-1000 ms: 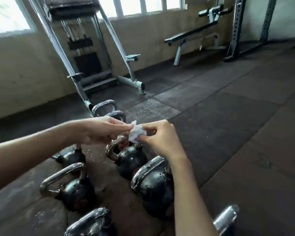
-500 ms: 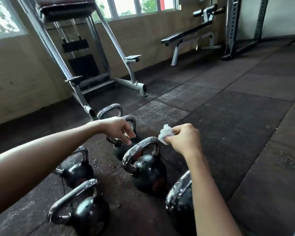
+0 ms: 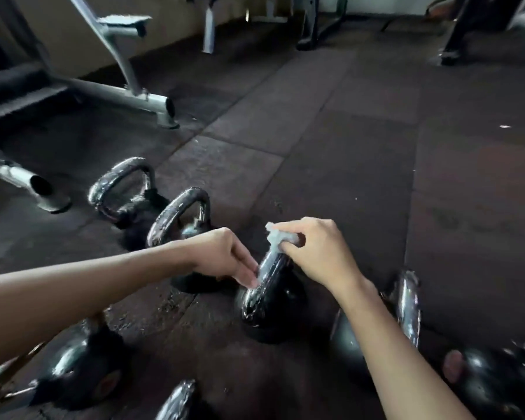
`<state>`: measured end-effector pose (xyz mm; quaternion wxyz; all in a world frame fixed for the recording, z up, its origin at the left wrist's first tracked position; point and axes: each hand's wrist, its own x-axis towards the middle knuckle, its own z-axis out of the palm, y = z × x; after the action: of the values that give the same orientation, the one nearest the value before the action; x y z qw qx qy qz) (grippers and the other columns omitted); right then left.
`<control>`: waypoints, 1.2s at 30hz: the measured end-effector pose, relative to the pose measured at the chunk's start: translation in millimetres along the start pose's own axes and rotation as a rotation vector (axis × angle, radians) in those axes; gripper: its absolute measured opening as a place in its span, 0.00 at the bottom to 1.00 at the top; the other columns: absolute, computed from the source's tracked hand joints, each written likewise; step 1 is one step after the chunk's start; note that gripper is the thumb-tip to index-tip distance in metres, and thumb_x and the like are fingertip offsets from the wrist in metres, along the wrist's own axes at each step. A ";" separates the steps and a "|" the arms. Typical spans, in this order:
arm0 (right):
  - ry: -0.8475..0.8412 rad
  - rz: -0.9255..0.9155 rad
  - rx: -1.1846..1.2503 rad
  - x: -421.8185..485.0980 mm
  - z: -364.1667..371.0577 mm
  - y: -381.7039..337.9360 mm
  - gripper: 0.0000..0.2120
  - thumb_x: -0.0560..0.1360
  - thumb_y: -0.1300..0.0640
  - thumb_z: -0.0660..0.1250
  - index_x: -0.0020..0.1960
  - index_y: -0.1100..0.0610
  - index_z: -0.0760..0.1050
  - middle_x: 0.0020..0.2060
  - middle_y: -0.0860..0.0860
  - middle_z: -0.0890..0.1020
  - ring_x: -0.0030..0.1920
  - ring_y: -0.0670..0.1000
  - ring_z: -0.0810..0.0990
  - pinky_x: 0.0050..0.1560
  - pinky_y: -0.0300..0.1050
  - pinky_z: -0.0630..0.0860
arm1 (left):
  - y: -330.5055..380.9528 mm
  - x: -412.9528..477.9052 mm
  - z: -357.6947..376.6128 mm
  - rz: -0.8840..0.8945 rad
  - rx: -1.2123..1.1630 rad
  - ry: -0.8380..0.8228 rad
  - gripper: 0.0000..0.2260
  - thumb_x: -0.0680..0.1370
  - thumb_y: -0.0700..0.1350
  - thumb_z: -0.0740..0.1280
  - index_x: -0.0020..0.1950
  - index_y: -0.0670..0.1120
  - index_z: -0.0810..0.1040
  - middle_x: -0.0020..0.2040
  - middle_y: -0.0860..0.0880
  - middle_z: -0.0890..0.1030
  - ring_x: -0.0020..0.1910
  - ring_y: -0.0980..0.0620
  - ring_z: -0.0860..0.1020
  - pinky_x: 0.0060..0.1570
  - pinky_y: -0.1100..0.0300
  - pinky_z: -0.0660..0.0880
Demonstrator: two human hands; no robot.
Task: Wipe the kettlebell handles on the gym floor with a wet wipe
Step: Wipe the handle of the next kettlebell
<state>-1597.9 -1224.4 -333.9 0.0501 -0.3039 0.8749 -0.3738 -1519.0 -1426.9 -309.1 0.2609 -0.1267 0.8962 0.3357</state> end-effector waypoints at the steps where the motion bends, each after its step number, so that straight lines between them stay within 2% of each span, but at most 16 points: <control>1: -0.017 0.004 -0.040 -0.8 0.0 -3.4 0.19 0.73 0.53 0.72 0.59 0.32 0.82 0.40 0.39 0.81 0.45 0.44 0.80 0.51 0.45 0.79 | -2.0 2.5 0.9 0.021 -0.018 -0.012 0.12 0.68 0.53 0.83 0.50 0.55 0.89 0.44 0.56 0.88 0.49 0.56 0.86 0.57 0.63 0.79; 3: -0.053 -0.010 -0.093 -5.6 -0.8 -8.4 0.19 0.75 0.56 0.72 0.58 0.34 0.83 0.43 0.39 0.81 0.46 0.42 0.80 0.51 0.39 0.77 | -5.5 7.5 4.6 0.066 -0.023 -0.041 0.10 0.70 0.50 0.82 0.50 0.53 0.89 0.44 0.55 0.88 0.43 0.61 0.83 0.49 0.70 0.77; 7: -0.106 -0.051 -0.209 -16.8 4.5 -16.1 0.17 0.76 0.61 0.72 0.59 0.43 0.85 0.52 0.42 0.82 0.49 0.42 0.79 0.54 0.36 0.73 | -18.2 16.5 12.8 0.147 -0.073 -0.046 0.09 0.70 0.52 0.81 0.48 0.54 0.89 0.44 0.52 0.88 0.41 0.59 0.80 0.51 0.57 0.80; 9: -0.112 -0.021 -0.213 -15.2 2.9 -19.4 0.16 0.76 0.61 0.74 0.59 0.44 0.85 0.51 0.42 0.82 0.46 0.40 0.76 0.54 0.38 0.72 | -22.5 17.7 16.0 0.167 -0.144 -0.077 0.09 0.72 0.53 0.80 0.50 0.53 0.89 0.36 0.56 0.86 0.35 0.59 0.77 0.39 0.62 0.76; 11: -0.104 0.027 -0.191 -9.8 1.4 -21.5 0.15 0.74 0.59 0.76 0.57 0.44 0.86 0.49 0.42 0.82 0.48 0.43 0.79 0.56 0.45 0.76 | -25.9 17.4 19.2 0.150 -0.175 -0.102 0.09 0.76 0.53 0.77 0.52 0.49 0.88 0.23 0.60 0.76 0.23 0.63 0.70 0.24 0.68 0.65; 13: -0.097 0.062 -0.182 -10.2 0.8 -23.2 0.12 0.73 0.56 0.77 0.56 0.46 0.86 0.47 0.43 0.81 0.49 0.45 0.80 0.57 0.51 0.77 | -28.2 15.5 21.8 0.152 -0.173 -0.124 0.14 0.79 0.55 0.74 0.52 0.44 0.87 0.20 0.58 0.68 0.19 0.60 0.63 0.20 0.67 0.59; 15: -0.121 0.029 -0.210 -16.6 3.7 -26.0 0.11 0.74 0.54 0.77 0.55 0.47 0.87 0.47 0.43 0.80 0.48 0.46 0.80 0.56 0.52 0.77 | -33.6 16.9 24.8 0.159 -0.191 -0.130 0.17 0.79 0.57 0.72 0.50 0.42 0.86 0.24 0.55 0.66 0.23 0.56 0.61 0.22 0.63 0.57; 17: -0.163 -0.047 -0.230 -25.2 5.4 -25.5 0.11 0.74 0.54 0.75 0.56 0.46 0.87 0.48 0.43 0.80 0.47 0.46 0.79 0.53 0.49 0.77 | -39.6 18.6 30.8 0.164 -0.198 -0.136 0.15 0.80 0.58 0.71 0.49 0.46 0.87 0.30 0.51 0.70 0.27 0.57 0.64 0.25 0.62 0.63; 19: -0.206 -0.087 -0.228 -25.7 3.5 -22.6 0.11 0.74 0.55 0.75 0.56 0.47 0.87 0.48 0.44 0.80 0.46 0.45 0.78 0.52 0.46 0.77 | -42.4 16.6 35.7 0.182 -0.216 -0.131 0.14 0.79 0.59 0.71 0.48 0.50 0.88 0.37 0.51 0.79 0.34 0.58 0.73 0.42 0.57 0.78; 21: -0.201 -0.098 -0.224 -12.9 0.9 -15.9 0.10 0.74 0.53 0.75 0.54 0.50 0.87 0.47 0.45 0.79 0.45 0.45 0.78 0.52 0.47 0.77 | -39.3 12.3 37.6 0.184 -0.209 -0.099 0.11 0.80 0.58 0.70 0.47 0.53 0.88 0.41 0.55 0.85 0.40 0.60 0.78 0.51 0.56 0.76; 24: -0.146 -0.049 -0.188 13.9 -7.6 -5.6 0.11 0.72 0.53 0.78 0.52 0.55 0.88 0.49 0.47 0.80 0.43 0.42 0.76 0.51 0.44 0.74 | -26.2 1.5 30.7 0.130 -0.205 -0.106 0.10 0.82 0.53 0.70 0.47 0.51 0.88 0.35 0.59 0.83 0.28 0.66 0.74 0.33 0.70 0.70; 26: -0.156 -0.048 -0.190 21.2 -9.1 -0.9 0.12 0.71 0.54 0.78 0.53 0.56 0.87 0.49 0.47 0.81 0.42 0.40 0.76 0.49 0.39 0.71 | -19.6 -3.8 26.7 0.078 -0.177 -0.098 0.10 0.81 0.53 0.70 0.49 0.49 0.88 0.32 0.55 0.79 0.22 0.62 0.68 0.23 0.66 0.62; 29: -0.151 -0.113 -0.147 5.8 -1.5 1.7 0.13 0.70 0.55 0.80 0.55 0.53 0.87 0.47 0.42 0.82 0.44 0.39 0.78 0.49 0.32 0.72 | -9.7 -7.6 23.5 0.096 -0.185 -0.013 0.06 0.77 0.50 0.76 0.50 0.49 0.89 0.38 0.54 0.86 0.28 0.65 0.74 0.31 0.69 0.70; 32: -0.091 -0.105 -0.022 -2.5 3.6 4.8 0.19 0.68 0.57 0.81 0.58 0.49 0.86 0.44 0.40 0.81 0.42 0.33 0.77 0.46 0.27 0.69 | 3.8 -10.2 22.2 0.096 -0.075 0.179 0.15 0.71 0.58 0.80 0.47 0.48 0.87 0.39 0.50 0.86 0.35 0.59 0.76 0.43 0.58 0.76; 34: -0.059 -0.051 0.044 3.8 1.4 8.6 0.21 0.68 0.57 0.81 0.59 0.47 0.85 0.41 0.41 0.80 0.40 0.31 0.76 0.44 0.27 0.67 | 15.0 -11.5 26.0 0.050 0.057 0.285 0.20 0.67 0.63 0.80 0.42 0.47 0.84 0.34 0.51 0.82 0.35 0.53 0.78 0.40 0.55 0.75; 36: -0.053 0.010 0.089 7.5 1.4 14.5 0.19 0.68 0.56 0.81 0.58 0.47 0.86 0.40 0.42 0.79 0.40 0.31 0.75 0.42 0.27 0.66 | 24.0 -10.8 33.3 -0.001 0.141 0.377 0.18 0.65 0.61 0.81 0.39 0.51 0.81 0.36 0.54 0.82 0.39 0.53 0.81 0.38 0.57 0.73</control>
<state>-1610.8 -1221.8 -343.8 0.0888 -0.3068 0.8572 -0.4039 -1506.9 -1386.4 -311.5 0.0970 -0.1690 0.9504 0.2426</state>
